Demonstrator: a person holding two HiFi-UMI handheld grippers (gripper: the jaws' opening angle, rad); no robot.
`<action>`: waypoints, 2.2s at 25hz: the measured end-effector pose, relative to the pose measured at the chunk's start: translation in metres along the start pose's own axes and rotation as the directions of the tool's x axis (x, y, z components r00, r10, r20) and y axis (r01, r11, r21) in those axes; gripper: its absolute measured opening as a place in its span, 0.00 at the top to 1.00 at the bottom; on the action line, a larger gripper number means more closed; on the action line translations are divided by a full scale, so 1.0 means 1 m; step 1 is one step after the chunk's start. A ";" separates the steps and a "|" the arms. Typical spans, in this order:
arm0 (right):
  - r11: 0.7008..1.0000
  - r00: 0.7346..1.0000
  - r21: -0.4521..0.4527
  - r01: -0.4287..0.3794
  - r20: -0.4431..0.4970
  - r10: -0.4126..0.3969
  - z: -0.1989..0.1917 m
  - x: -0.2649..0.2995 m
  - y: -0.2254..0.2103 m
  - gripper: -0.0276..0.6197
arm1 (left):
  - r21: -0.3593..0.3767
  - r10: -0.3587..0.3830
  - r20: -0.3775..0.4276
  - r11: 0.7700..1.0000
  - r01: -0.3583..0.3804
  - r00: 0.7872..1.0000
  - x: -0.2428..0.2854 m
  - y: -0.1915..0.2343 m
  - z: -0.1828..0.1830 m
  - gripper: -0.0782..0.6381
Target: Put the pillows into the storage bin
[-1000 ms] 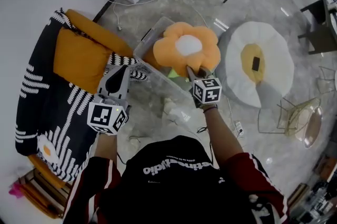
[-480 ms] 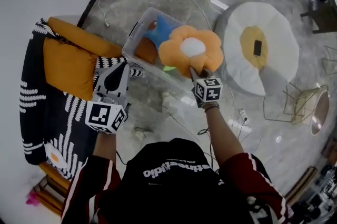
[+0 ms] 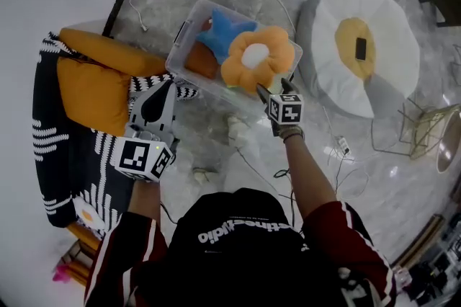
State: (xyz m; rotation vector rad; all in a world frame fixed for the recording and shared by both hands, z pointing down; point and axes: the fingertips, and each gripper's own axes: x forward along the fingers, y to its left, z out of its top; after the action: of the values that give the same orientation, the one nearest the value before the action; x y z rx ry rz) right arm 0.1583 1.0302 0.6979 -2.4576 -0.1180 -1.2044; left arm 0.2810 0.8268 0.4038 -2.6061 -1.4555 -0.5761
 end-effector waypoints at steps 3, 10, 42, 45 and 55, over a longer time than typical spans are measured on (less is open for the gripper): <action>0.999 0.999 0.003 0.043 -0.016 -0.043 -0.004 -0.004 -0.012 0.34 | -0.001 0.001 -0.006 1.000 -0.001 1.000 0.003 0.000 0.001 0.88; 0.999 0.999 -0.032 0.029 0.023 -0.028 0.025 -0.025 -0.001 0.37 | -0.007 0.046 0.037 0.999 -0.046 0.998 -0.017 0.006 0.028 0.88; 0.759 0.852 -0.509 -0.405 0.092 0.516 0.222 -0.054 0.336 0.40 | -0.201 0.713 0.219 0.701 -0.684 0.667 -0.327 0.103 0.081 0.88; 0.704 0.816 -0.551 -0.448 0.069 0.574 0.223 -0.060 0.382 0.40 | -0.227 0.766 0.202 0.643 -0.731 0.610 -0.362 0.104 0.069 0.88; 0.554 0.731 -0.640 -0.533 -0.019 0.682 0.186 -0.093 0.518 0.40 | -0.309 0.874 0.189 0.486 -0.817 0.448 -0.485 0.113 0.025 0.88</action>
State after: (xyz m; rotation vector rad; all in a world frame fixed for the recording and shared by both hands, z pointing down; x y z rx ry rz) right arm 0.3652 0.6361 0.3607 -2.7505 1.1760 -0.6692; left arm 0.1544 0.3851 0.2109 -3.1670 0.0981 -0.1176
